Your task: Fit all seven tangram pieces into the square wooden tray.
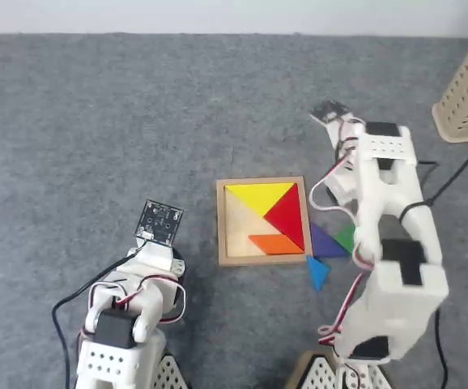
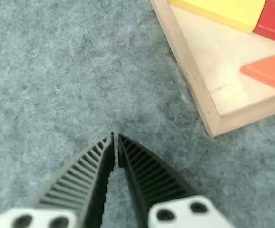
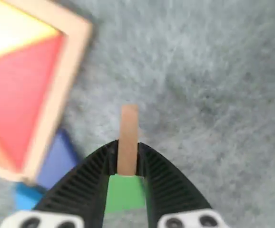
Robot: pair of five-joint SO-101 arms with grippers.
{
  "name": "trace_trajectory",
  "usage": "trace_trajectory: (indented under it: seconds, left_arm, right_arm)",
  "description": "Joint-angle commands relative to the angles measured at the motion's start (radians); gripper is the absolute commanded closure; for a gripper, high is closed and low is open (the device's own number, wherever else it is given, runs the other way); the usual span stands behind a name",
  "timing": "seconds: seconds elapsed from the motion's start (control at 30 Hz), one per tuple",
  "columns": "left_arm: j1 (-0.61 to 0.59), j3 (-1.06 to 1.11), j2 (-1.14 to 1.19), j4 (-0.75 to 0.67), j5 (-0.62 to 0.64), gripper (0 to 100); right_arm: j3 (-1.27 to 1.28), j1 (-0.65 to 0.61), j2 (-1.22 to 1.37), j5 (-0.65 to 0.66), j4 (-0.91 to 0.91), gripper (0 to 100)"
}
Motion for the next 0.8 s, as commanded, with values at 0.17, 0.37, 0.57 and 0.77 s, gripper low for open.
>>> trace_trajectory:
  seconds: [0.17, 0.37, 0.57, 0.77]
  left_arm:
    - [-0.003, -0.018, -0.020, 0.006, 0.008, 99]
    - [-0.003, -0.018, -0.020, 0.006, 0.008, 99]
    - [-0.003, -0.018, -0.020, 0.006, 0.008, 99]
    - [-0.003, -0.018, -0.020, 0.006, 0.008, 99]
  right_arm:
    - [0.169, -0.318, -0.372, -0.087, 0.019, 99.1]
    - [0.238, -0.441, -0.294, 0.061, -0.030, 99.1]
    - [0.238, -0.447, -0.180, 0.095, -0.094, 99.1]
    - [0.244, -0.446, -0.157, 0.098, -0.133, 99.1]
